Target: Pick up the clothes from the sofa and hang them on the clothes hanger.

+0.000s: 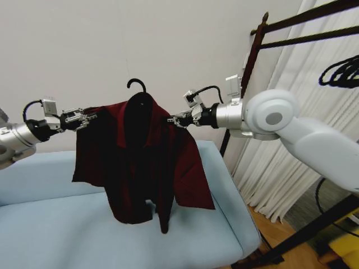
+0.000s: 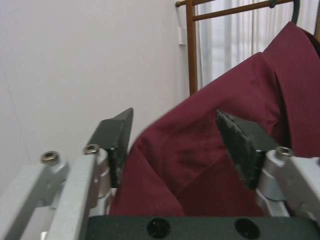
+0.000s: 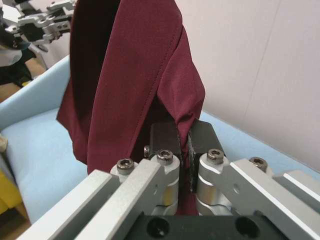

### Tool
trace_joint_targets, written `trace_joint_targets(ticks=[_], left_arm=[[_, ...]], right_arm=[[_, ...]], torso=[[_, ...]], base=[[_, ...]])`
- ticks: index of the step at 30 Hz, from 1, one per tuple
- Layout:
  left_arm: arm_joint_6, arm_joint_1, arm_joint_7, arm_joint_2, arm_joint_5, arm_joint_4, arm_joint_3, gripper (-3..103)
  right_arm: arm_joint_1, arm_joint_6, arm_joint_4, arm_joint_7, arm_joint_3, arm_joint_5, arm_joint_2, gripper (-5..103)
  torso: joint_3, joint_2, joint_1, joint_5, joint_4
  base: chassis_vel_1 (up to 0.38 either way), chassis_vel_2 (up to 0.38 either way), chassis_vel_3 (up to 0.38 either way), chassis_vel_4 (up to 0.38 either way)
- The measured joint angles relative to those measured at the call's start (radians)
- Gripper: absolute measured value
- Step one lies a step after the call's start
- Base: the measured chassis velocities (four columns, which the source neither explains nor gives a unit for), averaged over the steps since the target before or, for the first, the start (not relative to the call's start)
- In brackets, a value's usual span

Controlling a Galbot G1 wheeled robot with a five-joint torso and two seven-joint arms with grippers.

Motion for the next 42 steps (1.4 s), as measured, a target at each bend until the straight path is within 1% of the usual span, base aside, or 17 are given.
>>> trace_joint_targets(ticks=[2,3,4,5,7,8,11,13,14,18,19,22,26,31,32,41,42], left_arm=[[0.000,0.002,-0.041,-0.002,-0.004,-0.009,-0.002,69],[0.000,0.002,-0.041,-0.002,-0.004,-0.009,-0.002,69],[-0.002,0.002,-0.067,-0.004,-0.010,-0.015,-0.003,69],[-0.003,0.002,-0.097,-0.007,-0.016,-0.025,-0.005,74],[-0.009,0.001,-0.189,-0.015,-0.032,-0.064,-0.006,85],[-0.009,0.001,-0.189,-0.015,-0.032,-0.064,-0.006,85],[-0.020,0.008,-0.307,-0.031,-0.052,-0.141,-0.006,98],[-0.026,0.021,-0.386,-0.045,-0.055,-0.194,-0.003,100],[-0.026,0.021,-0.386,-0.045,-0.055,-0.194,-0.003,100],[-0.023,0.037,-0.530,-0.076,-0.055,-0.292,0.013,100],[-0.023,0.037,-0.530,-0.076,-0.055,-0.292,0.013,100],[-0.006,0.030,-0.648,-0.095,-0.057,-0.367,0.042,100],[0.021,0.029,-0.697,-0.108,-0.065,-0.410,0.056,100],[0.034,0.030,-0.704,-0.118,-0.066,-0.415,0.060,102],[0.035,0.029,-0.704,-0.119,-0.066,-0.413,0.061,99],[0.042,0.028,-0.709,-0.129,-0.065,-0.399,0.067,92],[0.042,0.028,-0.710,-0.130,-0.064,-0.398,0.069,83]], right_arm=[[-0.001,0.007,0.002,0.016,0.007,0.006,-0.009,2],[-0.001,0.007,0.002,0.016,0.007,0.006,-0.009,2],[-0.002,0.010,0.003,0.030,0.012,0.008,-0.011,2],[-0.002,0.013,0.004,0.046,0.016,0.013,-0.012,2],[-0.002,0.021,0.009,0.130,0.030,0.038,-0.002,2],[-0.002,0.021,0.009,0.130,0.030,0.038,-0.002,2],[-0.004,0.030,0.017,0.260,0.047,0.073,0.025,2],[-0.007,0.037,0.027,0.318,0.052,0.081,0.044,2],[-0.007,0.037,0.027,0.318,0.052,0.081,0.044,2],[-0.008,0.037,0.052,0.427,0.054,0.089,0.081,2],[-0.008,0.037,0.052,0.427,0.054,0.089,0.081,2],[-0.012,0.037,0.062,0.440,0.053,0.082,0.097,2],[-0.015,0.041,0.075,0.437,0.051,0.072,0.098,2],[-0.015,0.045,0.101,0.423,0.049,0.070,0.096,2],[-0.014,0.045,0.104,0.422,0.048,0.070,0.096,2],[0.008,0.066,0.144,0.398,0.047,0.083,0.096,2],[0.009,0.068,0.148,0.397,0.047,0.084,0.096,2]], torso=[[0.000,0.000,0.000,0.0000,0.0000],[0.000,0.000,0.000,0.0000,0.0000],[0.000,0.000,0.000,0.0000,0.0000],[0.000,0.000,0.000,0.0001,0.0000],[0.000,0.000,0.000,0.0001,-0.0001],[0.000,0.000,0.000,0.0001,-0.0001],[0.000,0.000,0.000,0.0001,0.0001],[0.000,0.000,0.000,0.0001,0.0000],[0.000,0.000,0.000,0.0001,0.0000],[0.000,0.000,0.000,0.0000,0.0000],[0.000,0.000,0.000,0.0000,0.0000],[0.000,0.000,0.000,0.0000,0.0001],[0.000,0.000,0.000,0.0001,-0.0001],[0.000,0.000,0.000,0.0000,0.0000],[0.000,0.000,0.000,0.0001,0.0000],[0.000,0.000,0.000,0.0000,0.0000],[0.000,0.000,0.000,-0.0001,0.0000]], base=[[0.000,0.000,0.000,0.000],[0.000,0.000,0.000,0.000],[0.000,0.000,0.000,0.000],[0.000,0.000,0.000,0.000],[0.000,0.000,0.000,0.000],[0.000,0.000,0.000,0.000],[0.000,0.000,0.000,0.000],[0.000,0.000,0.000,0.000],[0.000,0.000,0.000,0.000],[0.000,0.000,0.000,0.000],[0.000,0.000,0.000,0.000],[0.000,0.000,0.000,0.000],[0.000,0.000,0.000,0.000],[0.000,0.000,0.000,0.000],[0.000,0.000,0.000,0.000],[0.000,0.000,0.000,0.000],[0.000,0.000,0.000,0.000]])
